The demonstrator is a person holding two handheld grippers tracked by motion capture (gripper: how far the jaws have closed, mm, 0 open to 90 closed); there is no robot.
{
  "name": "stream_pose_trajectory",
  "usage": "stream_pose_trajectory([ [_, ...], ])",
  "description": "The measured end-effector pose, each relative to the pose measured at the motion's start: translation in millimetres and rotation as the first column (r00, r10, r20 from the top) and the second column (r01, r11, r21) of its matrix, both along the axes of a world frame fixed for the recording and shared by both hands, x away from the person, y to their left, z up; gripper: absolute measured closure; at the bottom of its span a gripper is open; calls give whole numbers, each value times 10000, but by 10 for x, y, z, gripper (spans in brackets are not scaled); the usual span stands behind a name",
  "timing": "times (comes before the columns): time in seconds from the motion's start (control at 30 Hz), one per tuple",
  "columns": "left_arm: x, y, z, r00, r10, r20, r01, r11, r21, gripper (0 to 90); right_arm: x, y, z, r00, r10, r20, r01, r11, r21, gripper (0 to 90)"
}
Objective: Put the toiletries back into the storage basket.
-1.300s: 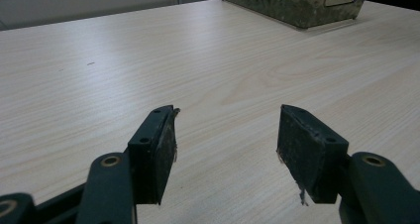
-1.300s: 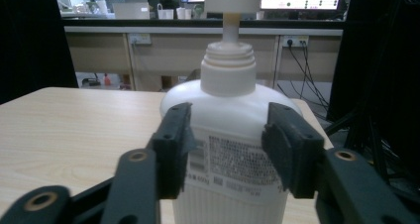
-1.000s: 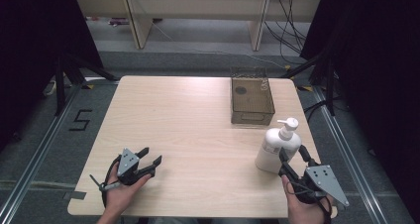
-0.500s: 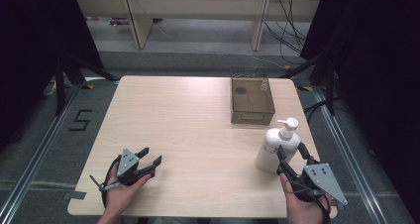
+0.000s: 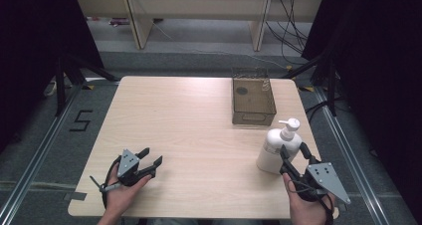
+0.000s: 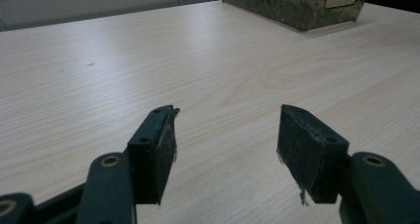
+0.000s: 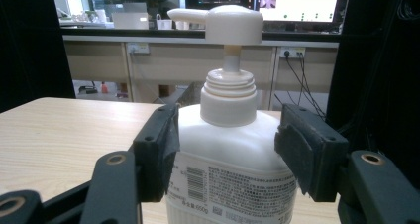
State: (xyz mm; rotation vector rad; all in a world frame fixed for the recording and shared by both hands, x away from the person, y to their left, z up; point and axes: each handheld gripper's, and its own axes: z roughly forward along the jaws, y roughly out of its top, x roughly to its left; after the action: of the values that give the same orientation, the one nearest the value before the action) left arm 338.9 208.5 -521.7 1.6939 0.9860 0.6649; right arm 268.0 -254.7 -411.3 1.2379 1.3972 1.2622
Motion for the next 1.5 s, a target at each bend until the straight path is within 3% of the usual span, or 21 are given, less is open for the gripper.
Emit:
stream_pose_trajectory([
  [0.03, -1, 1, 0, 10000, -4, 7, 4, 10000, 19, 391, 19, -1, -8, 9997, 156, 163, -156, 9999, 16, 422],
  [0.07, -2, -2, 0, 10000, -7, 10, 7, 10000, 1, 391, 21, -15, -8, 9996, 29, 291, -21, 9997, -260, 422],
  [0.27, 2, -2, 0, 10000, -8, -20, 8, 10000, -15, 392, 26, 41, 21, 10000, -74, -34, 74, 9999, -71, 425],
  [0.3, 2, 0, -1, 10000, -6, -15, 6, 10000, -51, 392, 43, 42, 30, 9998, -68, 166, 71, 9998, -201, 424],
  [0.53, 0, -9, 0, 10000, 3, -18, -3, 10000, 9, 393, 102, 109, 120, 9992, -238, 322, 247, 9993, -267, 431],
  [0.67, 1, -6, 1, 10000, 11, -20, -11, 10000, 11, 393, 156, 123, 151, 9993, -363, 100, 365, 9992, -138, 450],
  [0.83, 0, -8, 0, 10000, 2, -17, -2, 10000, 13, 394, 234, 119, 205, 9987, -410, 312, 422, 9984, -371, 476],
  [1.1, -2, -6, 0, 10000, -23, -4, 23, 10000, 19, 394, 302, 111, 256, 9981, -550, 271, 563, 9972, -496, 499],
  [1.37, -3, -8, 0, 10000, -32, 1, 31, 10000, 32, 395, 334, 130, 274, 9985, -535, 125, 538, 9980, -340, 500],
  [1.47, -3, -9, 0, 10000, -30, -4, 31, 10000, 30, 395, 355, 100, 284, 9985, -516, 193, 527, 9967, -619, 500],
  [1.5, -3, -8, 0, 10000, -34, -4, 34, 10000, 39, 395, 347, 120, 286, 9980, -624, 41, 625, 9976, -311, 500],
])
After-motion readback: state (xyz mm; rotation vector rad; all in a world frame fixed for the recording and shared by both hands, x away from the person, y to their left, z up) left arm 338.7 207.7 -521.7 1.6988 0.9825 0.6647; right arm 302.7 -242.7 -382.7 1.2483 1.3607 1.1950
